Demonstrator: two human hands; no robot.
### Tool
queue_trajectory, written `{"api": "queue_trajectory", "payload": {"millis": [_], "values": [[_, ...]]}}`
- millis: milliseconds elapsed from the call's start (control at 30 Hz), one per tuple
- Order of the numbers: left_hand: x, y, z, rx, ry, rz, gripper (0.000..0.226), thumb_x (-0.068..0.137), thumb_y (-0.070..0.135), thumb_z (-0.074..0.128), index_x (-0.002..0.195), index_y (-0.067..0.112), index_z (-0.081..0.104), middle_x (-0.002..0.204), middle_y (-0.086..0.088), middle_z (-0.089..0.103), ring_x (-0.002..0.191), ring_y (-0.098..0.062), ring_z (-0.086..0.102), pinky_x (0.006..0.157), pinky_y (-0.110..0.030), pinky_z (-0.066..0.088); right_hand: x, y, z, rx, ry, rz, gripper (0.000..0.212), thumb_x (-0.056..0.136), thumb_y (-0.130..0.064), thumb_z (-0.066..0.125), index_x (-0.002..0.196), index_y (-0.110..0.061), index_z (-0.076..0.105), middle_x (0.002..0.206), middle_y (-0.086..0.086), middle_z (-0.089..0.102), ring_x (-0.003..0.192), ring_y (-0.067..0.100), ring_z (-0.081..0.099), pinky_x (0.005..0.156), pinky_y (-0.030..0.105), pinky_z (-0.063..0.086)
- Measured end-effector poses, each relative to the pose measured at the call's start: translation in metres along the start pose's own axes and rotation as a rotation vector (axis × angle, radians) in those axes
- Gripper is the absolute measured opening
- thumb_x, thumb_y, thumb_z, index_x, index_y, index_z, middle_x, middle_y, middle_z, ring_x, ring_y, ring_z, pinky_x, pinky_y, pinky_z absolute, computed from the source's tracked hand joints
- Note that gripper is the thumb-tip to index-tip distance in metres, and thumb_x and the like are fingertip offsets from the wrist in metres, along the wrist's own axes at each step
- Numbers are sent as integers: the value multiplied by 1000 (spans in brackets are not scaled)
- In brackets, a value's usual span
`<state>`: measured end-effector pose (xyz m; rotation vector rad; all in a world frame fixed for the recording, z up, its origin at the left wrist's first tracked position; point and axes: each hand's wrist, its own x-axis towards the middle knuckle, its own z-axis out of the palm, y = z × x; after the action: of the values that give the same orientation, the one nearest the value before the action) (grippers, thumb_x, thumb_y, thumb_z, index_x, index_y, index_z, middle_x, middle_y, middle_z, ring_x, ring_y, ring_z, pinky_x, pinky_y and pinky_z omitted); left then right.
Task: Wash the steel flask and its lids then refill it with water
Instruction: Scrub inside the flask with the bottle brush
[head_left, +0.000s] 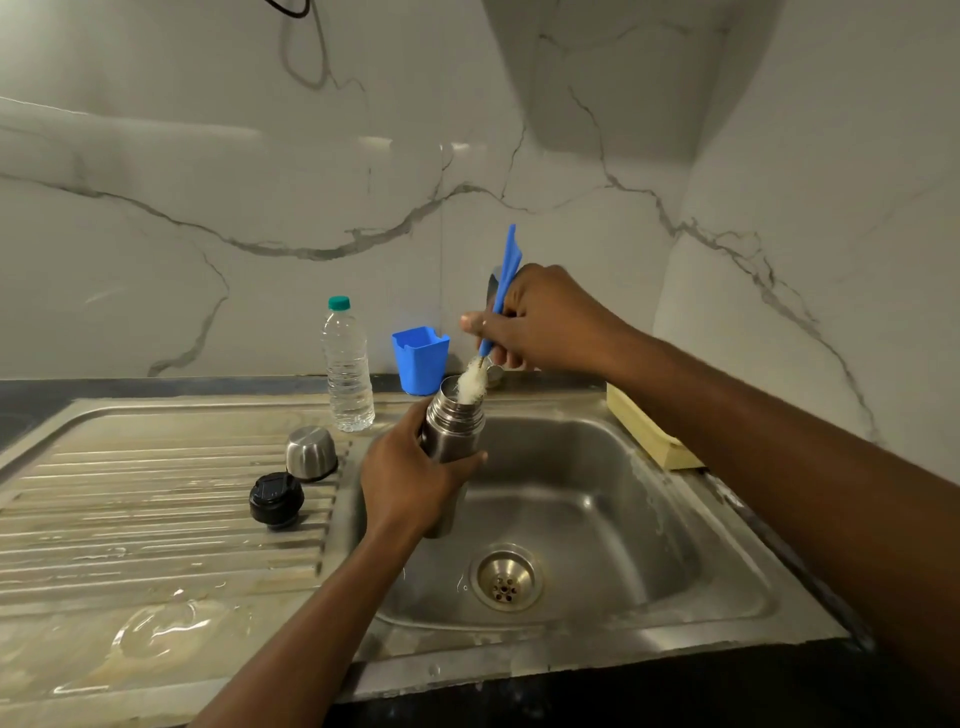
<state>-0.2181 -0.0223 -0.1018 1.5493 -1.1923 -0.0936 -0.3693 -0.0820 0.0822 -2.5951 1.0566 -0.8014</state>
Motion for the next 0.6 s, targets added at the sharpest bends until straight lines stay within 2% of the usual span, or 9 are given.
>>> {"api": "queue_trajectory", "payload": {"millis": [100, 233, 300, 367, 467, 600], "values": [[0, 1, 0, 12, 13, 14, 75, 58, 51, 95, 126, 41, 65, 95, 20, 74, 87, -3, 69, 83, -40, 61, -2, 2, 5, 32, -20, 9, 39, 101, -39, 65, 77, -11, 77, 67, 3, 74, 53, 10, 67, 58, 18, 56], [0, 1, 0, 19, 5, 30, 75, 58, 52, 94, 126, 40, 66, 96, 18, 75, 87, -3, 69, 83, -39, 61, -9, 5, 24, 22, -138, 8, 37, 101, -35, 66, 80, -7, 78, 69, 2, 75, 53, 4, 64, 54, 10, 49], [-1, 0, 0, 3, -2, 17, 73, 58, 52, 95, 125, 40, 66, 97, 19, 74, 88, 2, 68, 84, -38, 61, -7, 5, 18, 5, -106, -6, 39, 101, -37, 65, 80, -8, 78, 69, 3, 75, 55, 5, 65, 60, 12, 50], [1, -1, -1, -9, -4, -6, 71, 59, 50, 95, 123, 41, 67, 95, 21, 74, 88, 5, 67, 84, -37, 61, -3, 4, 10, 30, -16, -20, 40, 101, -38, 65, 77, -9, 79, 66, 2, 74, 58, 10, 68, 64, 21, 56], [1, -2, -4, 1, 11, -15, 71, 59, 49, 95, 124, 44, 66, 92, 21, 73, 87, 3, 67, 84, -39, 61, -5, 5, 9, 114, 88, -9, 39, 101, -35, 66, 75, -8, 78, 62, -1, 72, 56, 15, 68, 63, 25, 58], [-1, -1, -2, 47, 2, 31, 76, 58, 54, 92, 127, 43, 63, 95, 21, 72, 88, -1, 68, 83, -40, 61, -15, 13, 26, 121, -16, 42, 39, 102, -36, 64, 77, -10, 77, 68, 3, 74, 60, 15, 70, 68, 27, 59]]}}
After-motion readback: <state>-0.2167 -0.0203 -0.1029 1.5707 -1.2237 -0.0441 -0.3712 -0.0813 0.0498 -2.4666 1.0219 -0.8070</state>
